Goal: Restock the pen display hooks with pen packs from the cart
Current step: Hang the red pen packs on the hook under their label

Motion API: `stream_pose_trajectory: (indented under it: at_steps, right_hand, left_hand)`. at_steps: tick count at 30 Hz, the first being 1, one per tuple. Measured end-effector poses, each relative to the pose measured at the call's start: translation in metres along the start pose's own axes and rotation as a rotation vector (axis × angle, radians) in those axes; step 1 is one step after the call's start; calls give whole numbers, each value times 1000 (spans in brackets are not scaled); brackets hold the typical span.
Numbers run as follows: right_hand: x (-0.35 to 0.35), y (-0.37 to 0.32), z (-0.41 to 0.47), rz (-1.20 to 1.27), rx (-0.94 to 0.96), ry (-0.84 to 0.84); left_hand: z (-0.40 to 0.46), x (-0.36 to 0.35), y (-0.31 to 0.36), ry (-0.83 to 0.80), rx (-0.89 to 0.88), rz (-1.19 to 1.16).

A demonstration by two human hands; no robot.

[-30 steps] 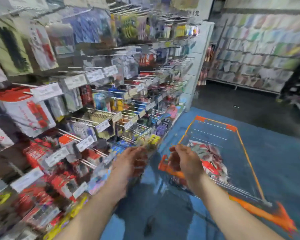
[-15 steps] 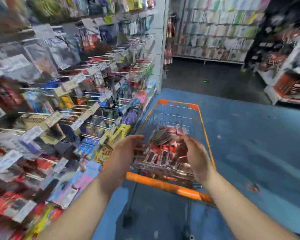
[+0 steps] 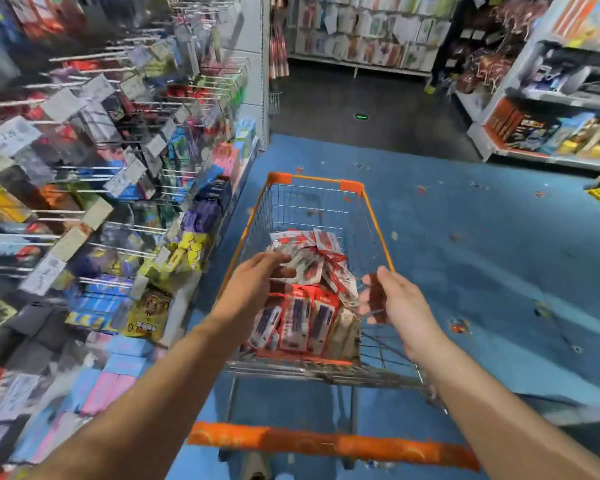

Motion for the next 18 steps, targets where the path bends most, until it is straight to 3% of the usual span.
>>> stream_pose_trajectory:
  at_steps: [5, 11, 18]
  right_hand:
    - [1, 20, 36, -63, -65, 19]
    - [11, 58, 87, -118, -150, 29]
    - [21, 147, 159, -375, -416, 71]
  left_hand:
    - [59, -2, -22, -83, 161, 30]
    - [110, -1, -55, 22, 244, 155]
    - [169, -6, -126, 101, 542, 368]
Point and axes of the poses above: each hand's wrist, its own z-axis towards the middle knuckle, its own x-axis out of the back of the hand, y = z × x, the point moved 6 cm from there along z, towards the middle knuckle, and after that the axes turned 11 degrees about z, right-handed, at the moved point
